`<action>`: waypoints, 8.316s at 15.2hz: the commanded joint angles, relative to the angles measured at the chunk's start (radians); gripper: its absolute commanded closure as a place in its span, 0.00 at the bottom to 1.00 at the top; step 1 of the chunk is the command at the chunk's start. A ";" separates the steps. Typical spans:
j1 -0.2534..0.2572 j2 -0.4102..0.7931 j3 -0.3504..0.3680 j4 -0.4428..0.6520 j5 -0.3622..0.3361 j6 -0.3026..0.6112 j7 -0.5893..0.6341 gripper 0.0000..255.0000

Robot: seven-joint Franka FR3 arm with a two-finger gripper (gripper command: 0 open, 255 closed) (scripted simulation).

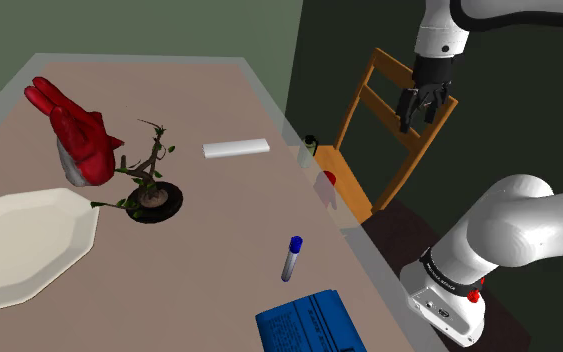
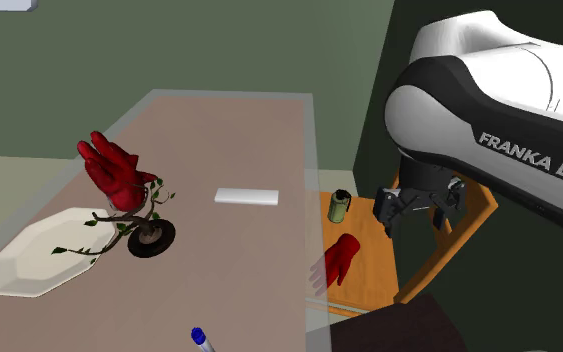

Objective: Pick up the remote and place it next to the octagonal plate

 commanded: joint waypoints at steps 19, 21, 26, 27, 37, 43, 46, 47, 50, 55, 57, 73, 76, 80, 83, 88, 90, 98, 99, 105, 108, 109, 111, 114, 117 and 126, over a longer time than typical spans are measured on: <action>0.166 0.594 -0.051 0.233 0.015 0.469 -0.416 0.00; 0.181 0.657 -0.046 0.276 0.026 0.501 -0.460 0.00; 0.212 0.809 -0.022 0.393 0.051 0.565 -0.567 0.00; 0.217 0.838 -0.016 0.418 0.056 0.575 -0.588 0.00; 0.268 1.114 0.062 0.690 0.077 0.636 -0.770 0.00; 0.291 1.227 0.097 0.796 0.071 0.665 -0.833 0.00; 0.291 1.245 0.096 0.781 0.070 0.698 -0.832 0.00; 0.291 1.251 0.096 0.777 0.070 0.708 -0.832 0.00; 0.291 1.261 0.096 0.770 0.069 0.725 -0.832 0.00; 0.291 1.261 0.096 0.770 0.069 0.725 -0.832 0.00; 0.291 1.261 0.096 0.770 0.069 0.725 -0.832 0.00; 0.291 1.226 0.097 0.801 0.071 0.660 -0.834 1.00; 0.291 1.211 0.097 0.819 0.072 0.626 -0.835 1.00; 0.291 1.194 0.098 0.848 0.074 0.580 -0.836 1.00; 0.291 1.182 0.098 0.872 0.074 0.545 -0.837 1.00; 0.347 1.144 0.121 0.825 0.065 0.552 -0.754 1.00; 0.375 1.131 0.134 0.806 0.061 0.557 -0.712 1.00; 0.490 1.116 0.186 0.784 0.041 0.559 -0.539 1.00; 0.505 1.118 0.193 0.787 0.038 0.558 -0.518 1.00; 0.595 1.149 0.230 0.831 0.019 0.539 -0.388 1.00; 0.642 1.177 0.246 0.872 0.007 0.523 -0.324 1.00; 0.658 1.188 0.251 0.888 0.003 0.516 -0.303 1.00; 0.690 1.213 0.261 0.926 -0.005 0.502 -0.262 1.00; 0.741 1.258 0.274 0.994 -0.019 0.475 -0.202 1.00; 0.794 1.313 0.284 1.080 -0.034 0.442 -0.145 1.00; 0.968 1.553 0.293 1.477 -0.078 0.279 -0.011 1.00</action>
